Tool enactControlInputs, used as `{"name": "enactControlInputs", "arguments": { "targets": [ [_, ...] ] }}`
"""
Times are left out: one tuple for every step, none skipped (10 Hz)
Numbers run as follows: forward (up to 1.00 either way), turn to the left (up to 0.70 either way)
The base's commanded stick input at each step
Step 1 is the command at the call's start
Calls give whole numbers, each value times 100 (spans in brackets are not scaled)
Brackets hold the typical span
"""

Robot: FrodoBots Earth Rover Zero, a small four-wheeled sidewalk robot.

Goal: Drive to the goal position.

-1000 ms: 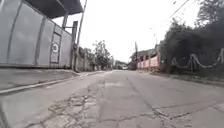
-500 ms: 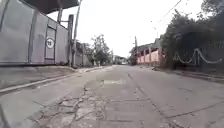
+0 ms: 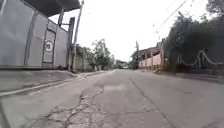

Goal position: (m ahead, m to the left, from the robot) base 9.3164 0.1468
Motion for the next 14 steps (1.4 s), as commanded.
{"name": "enactControlInputs", "arguments": {
  "targets": [
    [70, 0],
    [70, 0],
    [70, 0],
    [70, 0],
    [70, 0],
    [70, 0],
    [70, -2],
    [70, -15],
    [70, -31],
    [70, -34],
    [70, 0],
    [70, 0],
    [70, 0],
    [70, 0]
  ]
}}
